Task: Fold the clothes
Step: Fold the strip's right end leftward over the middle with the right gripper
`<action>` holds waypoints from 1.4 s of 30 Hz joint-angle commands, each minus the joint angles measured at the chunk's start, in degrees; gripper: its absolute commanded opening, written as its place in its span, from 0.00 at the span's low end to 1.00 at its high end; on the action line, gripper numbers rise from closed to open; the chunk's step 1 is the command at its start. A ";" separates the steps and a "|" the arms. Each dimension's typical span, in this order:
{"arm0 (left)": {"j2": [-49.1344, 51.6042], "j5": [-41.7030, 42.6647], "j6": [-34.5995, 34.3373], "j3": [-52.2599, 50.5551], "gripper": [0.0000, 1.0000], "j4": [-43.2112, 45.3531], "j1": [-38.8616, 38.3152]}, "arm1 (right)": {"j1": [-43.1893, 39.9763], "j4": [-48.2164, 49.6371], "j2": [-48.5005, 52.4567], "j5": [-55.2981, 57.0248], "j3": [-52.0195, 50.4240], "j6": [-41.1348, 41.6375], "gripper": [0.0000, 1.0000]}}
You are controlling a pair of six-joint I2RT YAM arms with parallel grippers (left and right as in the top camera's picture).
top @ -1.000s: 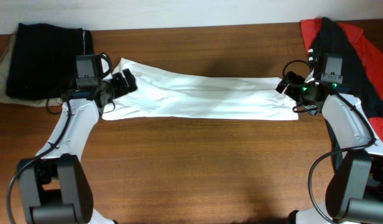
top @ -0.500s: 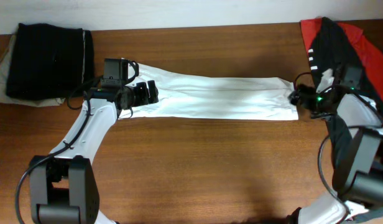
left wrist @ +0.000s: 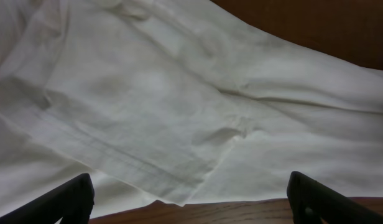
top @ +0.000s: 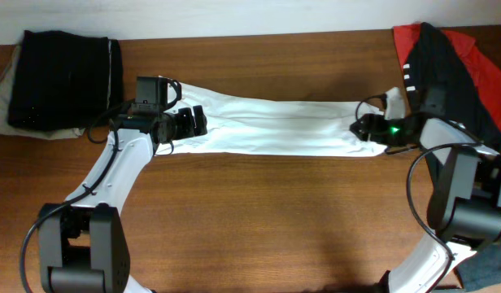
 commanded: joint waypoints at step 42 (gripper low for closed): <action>-0.13 -0.20 0.92 0.04 0.99 -0.48 0.13 | 29.81 -0.90 -2.40 13.77 8.50 28.70 0.20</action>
